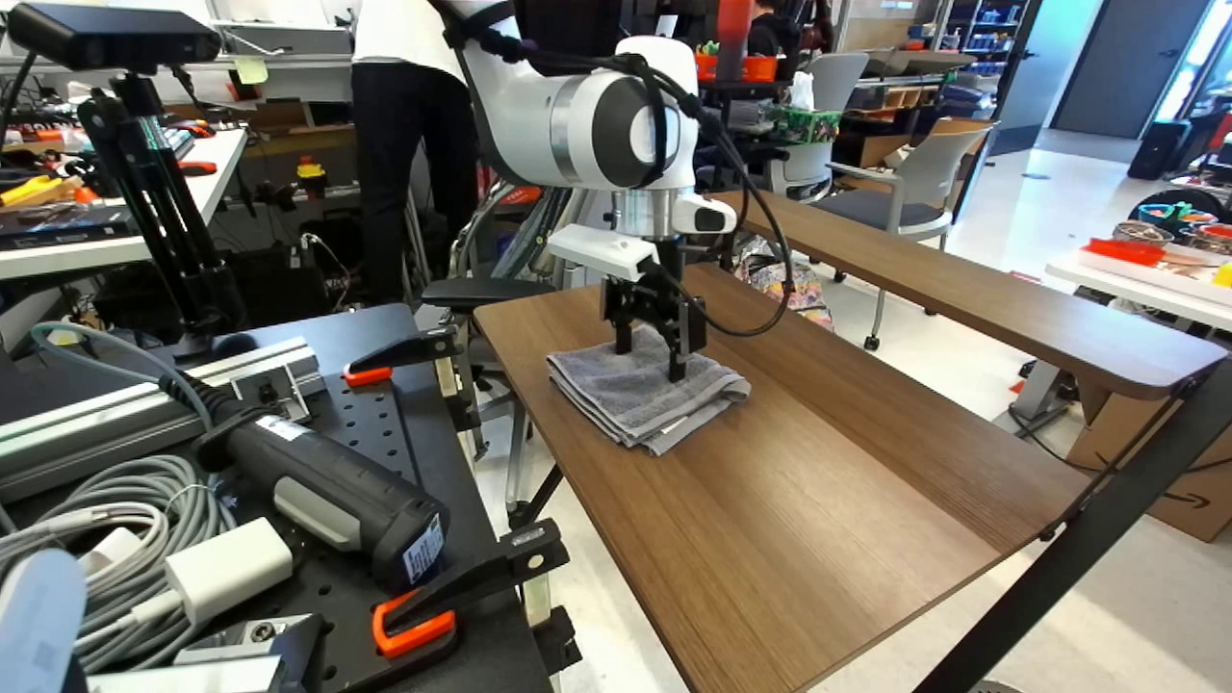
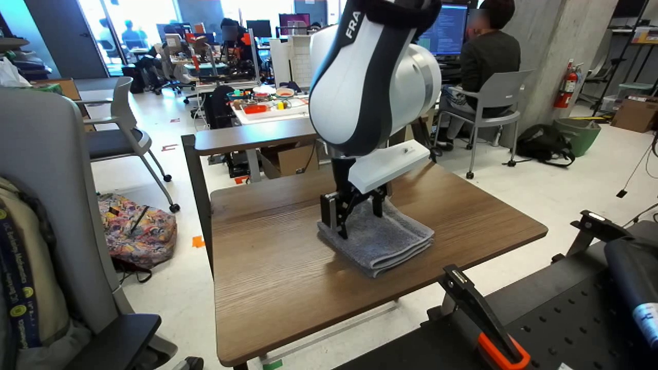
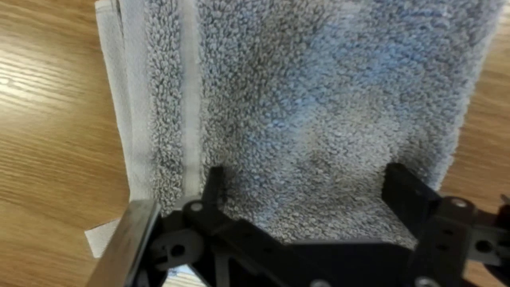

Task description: Wipe the table with the towel

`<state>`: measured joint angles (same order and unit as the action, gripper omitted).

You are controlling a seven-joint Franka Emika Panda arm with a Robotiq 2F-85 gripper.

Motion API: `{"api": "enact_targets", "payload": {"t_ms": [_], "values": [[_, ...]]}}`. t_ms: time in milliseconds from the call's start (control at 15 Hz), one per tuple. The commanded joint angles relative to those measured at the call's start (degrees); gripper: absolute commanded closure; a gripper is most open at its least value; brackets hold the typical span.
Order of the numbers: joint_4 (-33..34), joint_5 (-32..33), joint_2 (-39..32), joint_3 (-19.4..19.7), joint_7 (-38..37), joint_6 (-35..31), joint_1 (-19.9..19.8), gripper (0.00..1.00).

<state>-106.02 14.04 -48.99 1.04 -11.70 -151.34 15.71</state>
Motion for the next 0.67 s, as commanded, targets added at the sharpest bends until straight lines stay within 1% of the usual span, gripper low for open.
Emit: {"api": "enact_targets", "payload": {"t_ms": [0,133,333,600], "values": [[4.8,-1.2,-2.6,1.5,2.8,1.9,-2.2,0.0],[7.2,-1.2,-3.6,2.8,3.3,3.2,-3.6,0.0],[11.5,-1.7,-5.3,3.6,4.0,6.5,-6.4,0.0],[17.5,-1.2,-8.6,5.5,2.9,9.9,-8.0,0.0]]}}
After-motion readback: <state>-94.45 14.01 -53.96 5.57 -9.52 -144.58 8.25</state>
